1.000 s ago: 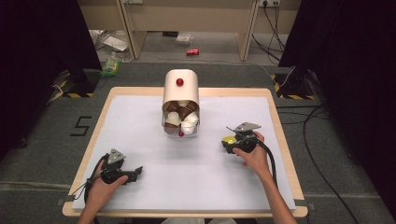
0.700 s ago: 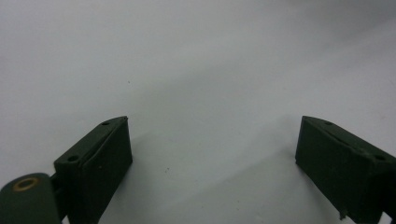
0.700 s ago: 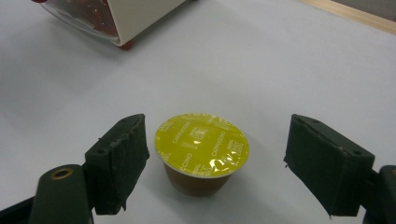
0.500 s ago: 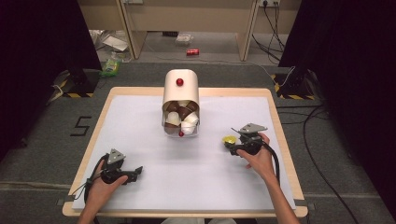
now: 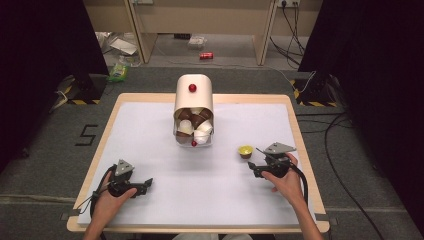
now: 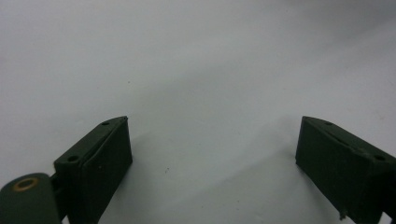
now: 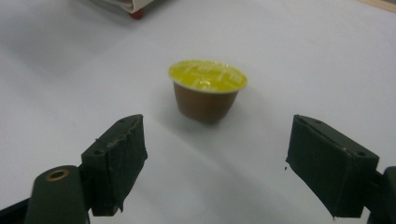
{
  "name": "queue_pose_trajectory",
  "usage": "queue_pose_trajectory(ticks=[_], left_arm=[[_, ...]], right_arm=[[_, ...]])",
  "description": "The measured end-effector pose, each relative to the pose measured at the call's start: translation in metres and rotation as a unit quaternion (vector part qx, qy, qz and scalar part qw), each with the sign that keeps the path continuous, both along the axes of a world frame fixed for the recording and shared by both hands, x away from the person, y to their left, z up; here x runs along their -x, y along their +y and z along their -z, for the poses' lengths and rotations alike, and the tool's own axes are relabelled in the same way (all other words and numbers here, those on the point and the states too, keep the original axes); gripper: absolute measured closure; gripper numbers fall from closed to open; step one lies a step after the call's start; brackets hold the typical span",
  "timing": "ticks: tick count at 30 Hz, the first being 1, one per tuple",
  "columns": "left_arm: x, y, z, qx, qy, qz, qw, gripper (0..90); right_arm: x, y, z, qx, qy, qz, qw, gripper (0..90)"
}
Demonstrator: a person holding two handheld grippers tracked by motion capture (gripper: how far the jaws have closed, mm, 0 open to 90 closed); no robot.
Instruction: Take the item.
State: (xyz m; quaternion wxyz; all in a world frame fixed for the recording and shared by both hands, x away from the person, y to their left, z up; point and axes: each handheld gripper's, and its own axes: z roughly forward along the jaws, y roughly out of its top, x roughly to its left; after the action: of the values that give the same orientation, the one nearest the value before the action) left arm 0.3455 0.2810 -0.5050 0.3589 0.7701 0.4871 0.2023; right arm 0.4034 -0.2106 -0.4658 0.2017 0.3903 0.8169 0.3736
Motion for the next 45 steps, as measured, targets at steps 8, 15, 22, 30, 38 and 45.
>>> queue_pose_trajectory(ticks=[8,15,22,30,38,45], left_arm=[[0.000,0.000,0.000,0.000,0.000,0.000,1.0000,10.2],[0.000,0.000,0.000,0.000,0.000,0.000,1.0000,10.2],[0.000,0.000,0.000,0.000,0.000,0.000,1.0000,10.2],[0.000,0.000,0.000,0.000,0.000,0.000,1.0000,10.2],[0.000,0.000,0.000,-0.001,0.000,0.000,1.0000,10.2],[0.000,0.000,0.000,-0.001,0.000,0.000,1.0000,10.2]], right_arm=[[0.013,-0.013,0.007,-0.002,0.009,0.008,0.9999,19.5],[0.020,-0.017,0.009,-0.003,0.011,0.008,0.9999,19.1],[0.032,-0.020,0.014,0.003,0.018,0.008,0.9998,17.5],[0.040,-0.024,0.019,0.007,0.025,0.013,0.9996,16.2],[0.049,-0.028,0.020,0.009,0.029,0.025,0.9992,16.1],[0.056,-0.034,0.023,0.012,0.032,0.028,0.9990,16.1]])
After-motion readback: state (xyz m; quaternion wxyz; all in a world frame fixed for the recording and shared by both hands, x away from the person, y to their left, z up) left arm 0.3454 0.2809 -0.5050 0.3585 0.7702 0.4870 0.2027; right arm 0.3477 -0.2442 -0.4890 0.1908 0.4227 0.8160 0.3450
